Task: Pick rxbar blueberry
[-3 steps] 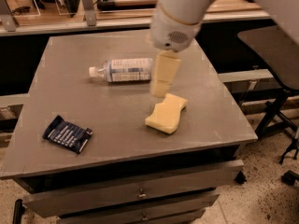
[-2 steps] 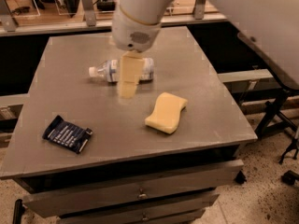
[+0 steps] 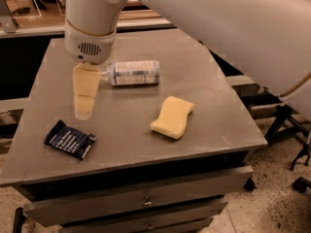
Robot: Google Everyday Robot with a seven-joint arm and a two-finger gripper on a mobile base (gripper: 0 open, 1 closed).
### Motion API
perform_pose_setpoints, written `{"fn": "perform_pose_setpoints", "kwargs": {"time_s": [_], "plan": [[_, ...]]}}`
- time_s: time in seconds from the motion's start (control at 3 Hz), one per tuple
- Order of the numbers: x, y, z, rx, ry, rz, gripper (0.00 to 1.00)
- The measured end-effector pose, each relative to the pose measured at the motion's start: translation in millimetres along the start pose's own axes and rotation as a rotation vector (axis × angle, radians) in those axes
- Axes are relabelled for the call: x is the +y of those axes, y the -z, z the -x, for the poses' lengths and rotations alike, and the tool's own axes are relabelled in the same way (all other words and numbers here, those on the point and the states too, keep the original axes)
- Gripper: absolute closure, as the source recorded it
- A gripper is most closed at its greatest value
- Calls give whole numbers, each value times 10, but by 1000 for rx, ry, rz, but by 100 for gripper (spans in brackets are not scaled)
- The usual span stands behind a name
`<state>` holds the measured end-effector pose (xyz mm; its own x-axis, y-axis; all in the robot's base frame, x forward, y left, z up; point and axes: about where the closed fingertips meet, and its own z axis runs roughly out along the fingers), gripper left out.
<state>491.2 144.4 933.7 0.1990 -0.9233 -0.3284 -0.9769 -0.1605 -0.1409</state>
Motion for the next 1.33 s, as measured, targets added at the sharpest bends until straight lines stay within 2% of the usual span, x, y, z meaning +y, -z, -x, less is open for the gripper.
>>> {"fn": "perform_pose_setpoints", "kwargs": {"time_s": [0.33,0.67,1.0,1.33], "plan": [[145,-168,174,27,-106,14,0],[160,-186,188,30,-152,15,0],[303,-353,435,101,-133,36,0],[493,-613,593,163,-124,78,0]]}}
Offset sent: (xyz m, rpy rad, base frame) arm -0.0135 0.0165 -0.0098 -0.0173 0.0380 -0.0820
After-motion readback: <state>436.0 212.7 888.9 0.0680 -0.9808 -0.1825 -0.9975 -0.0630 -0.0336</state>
